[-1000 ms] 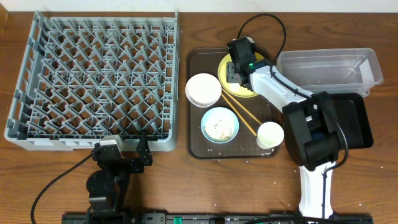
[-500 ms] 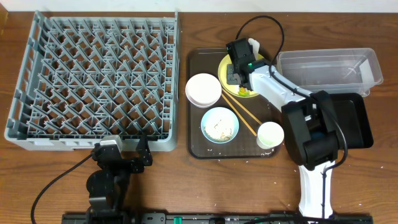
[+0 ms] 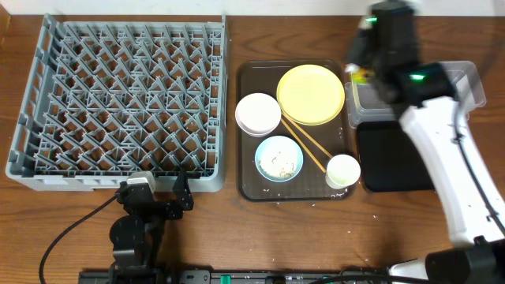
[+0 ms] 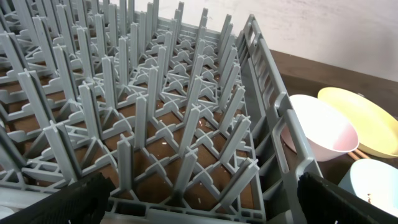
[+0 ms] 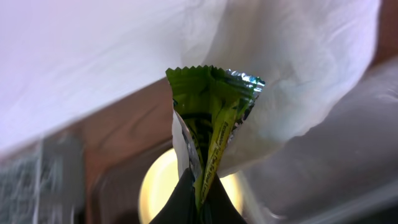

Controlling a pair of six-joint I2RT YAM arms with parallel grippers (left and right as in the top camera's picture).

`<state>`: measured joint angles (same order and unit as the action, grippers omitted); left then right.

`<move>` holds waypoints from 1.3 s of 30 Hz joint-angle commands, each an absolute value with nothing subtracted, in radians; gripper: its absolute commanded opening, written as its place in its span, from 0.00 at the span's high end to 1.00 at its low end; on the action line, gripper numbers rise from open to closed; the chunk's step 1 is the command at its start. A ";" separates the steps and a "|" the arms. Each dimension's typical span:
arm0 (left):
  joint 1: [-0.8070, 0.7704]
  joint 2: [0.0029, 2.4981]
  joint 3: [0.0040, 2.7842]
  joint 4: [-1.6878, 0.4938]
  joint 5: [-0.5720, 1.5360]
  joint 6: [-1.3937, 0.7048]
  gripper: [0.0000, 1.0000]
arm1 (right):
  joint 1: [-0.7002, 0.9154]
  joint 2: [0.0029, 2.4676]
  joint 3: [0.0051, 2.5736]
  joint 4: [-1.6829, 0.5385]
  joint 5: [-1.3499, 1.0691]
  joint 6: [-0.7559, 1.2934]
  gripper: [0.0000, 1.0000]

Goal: Sort waste into correct bins and load items into the dishwasher
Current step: 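Carry the wrapper and tissue right and drop them into the clear bin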

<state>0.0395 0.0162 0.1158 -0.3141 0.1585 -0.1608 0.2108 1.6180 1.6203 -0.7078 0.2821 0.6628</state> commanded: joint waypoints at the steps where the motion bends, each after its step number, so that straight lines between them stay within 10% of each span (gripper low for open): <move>1: 0.045 0.017 0.103 -0.336 0.172 -0.167 0.02 | 0.144 1.686 1.584 -0.738 0.357 0.899 0.98; 15: 0.045 0.017 0.103 -0.336 0.172 -0.167 0.02 | -0.027 1.878 1.509 -0.728 0.370 1.305 0.97; 20: 0.045 0.017 0.103 -0.336 0.172 -0.167 0.02 | -0.041 1.890 1.509 -0.712 0.370 1.281 0.54; 27: 0.045 0.017 0.103 -0.336 0.172 -0.167 0.02 | -0.038 1.842 1.518 -0.631 0.287 0.938 0.08; 39: 0.045 0.017 0.103 -0.336 0.172 -0.167 0.02 | 0.072 1.547 1.526 -0.754 -0.323 0.339 0.10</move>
